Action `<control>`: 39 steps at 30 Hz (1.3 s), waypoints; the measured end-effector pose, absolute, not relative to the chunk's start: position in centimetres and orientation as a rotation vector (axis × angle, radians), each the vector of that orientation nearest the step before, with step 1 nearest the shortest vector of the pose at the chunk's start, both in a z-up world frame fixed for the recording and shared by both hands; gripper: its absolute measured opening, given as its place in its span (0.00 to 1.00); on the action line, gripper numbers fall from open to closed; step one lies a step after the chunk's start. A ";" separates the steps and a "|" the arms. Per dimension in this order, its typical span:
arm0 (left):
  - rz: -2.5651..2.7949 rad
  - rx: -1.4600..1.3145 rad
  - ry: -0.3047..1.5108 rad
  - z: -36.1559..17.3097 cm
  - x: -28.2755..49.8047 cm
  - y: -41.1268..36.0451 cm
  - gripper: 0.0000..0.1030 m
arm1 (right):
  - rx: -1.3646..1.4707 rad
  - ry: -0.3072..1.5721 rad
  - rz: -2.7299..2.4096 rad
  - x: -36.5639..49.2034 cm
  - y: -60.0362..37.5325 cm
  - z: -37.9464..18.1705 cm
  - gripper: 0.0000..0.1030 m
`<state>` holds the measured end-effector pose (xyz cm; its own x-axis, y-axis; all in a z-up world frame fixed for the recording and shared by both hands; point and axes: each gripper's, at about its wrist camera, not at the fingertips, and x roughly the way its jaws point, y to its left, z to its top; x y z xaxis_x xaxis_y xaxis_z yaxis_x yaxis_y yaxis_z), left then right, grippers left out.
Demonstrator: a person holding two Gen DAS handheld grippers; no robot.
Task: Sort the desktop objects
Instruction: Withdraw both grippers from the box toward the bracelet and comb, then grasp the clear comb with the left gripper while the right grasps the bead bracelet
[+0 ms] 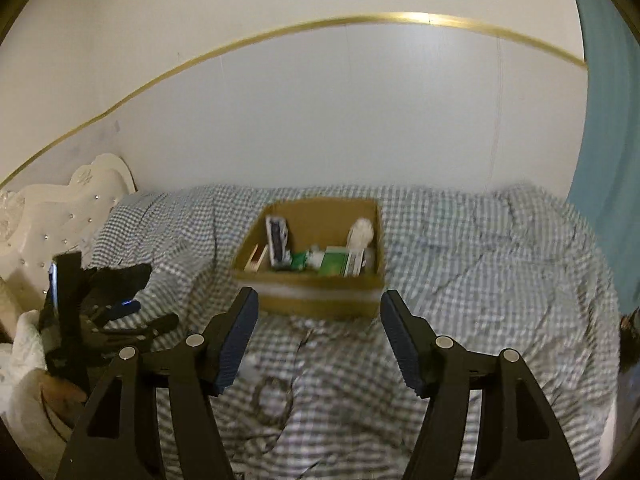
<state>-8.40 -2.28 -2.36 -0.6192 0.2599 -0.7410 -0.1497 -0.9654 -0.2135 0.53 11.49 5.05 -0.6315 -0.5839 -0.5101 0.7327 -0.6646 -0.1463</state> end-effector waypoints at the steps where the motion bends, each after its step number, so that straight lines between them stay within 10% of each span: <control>1: 2.627 -1.252 -0.200 -3.6 -8.2 -2.4 1.00 | 0.565 0.432 -2.269 0.3 11.5 4.0 0.62; 13: 2.628 -1.471 -0.279 -11.0 -10.5 -4.3 1.00 | 0.961 0.567 -2.071 -3.0 5.3 -12.9 0.62; 17: 2.608 -1.532 -0.353 -12.3 -12.0 -5.3 1.00 | 1.002 0.610 -2.036 -3.1 3.1 -17.0 0.34; 24: 2.603 -1.566 -0.351 -13.3 -12.8 -5.2 1.00 | 1.093 0.663 -1.984 -3.6 0.7 -21.6 0.34; 29: 2.599 -1.552 -0.236 -13.4 -12.5 -3.9 1.00 | 1.001 0.683 -2.015 -3.0 0.8 -21.1 0.11; 39: 2.442 -1.555 -0.161 -14.2 -11.1 0.2 1.00 | 0.836 0.499 -2.114 -2.2 5.3 -11.7 0.11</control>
<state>-11.08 0.16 -14.21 -0.4040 0.2606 -0.8769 -0.1435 -0.9648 -0.2206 -2.24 5.31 -11.66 -0.4686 -0.5306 -0.7063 0.7903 -0.6091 -0.0668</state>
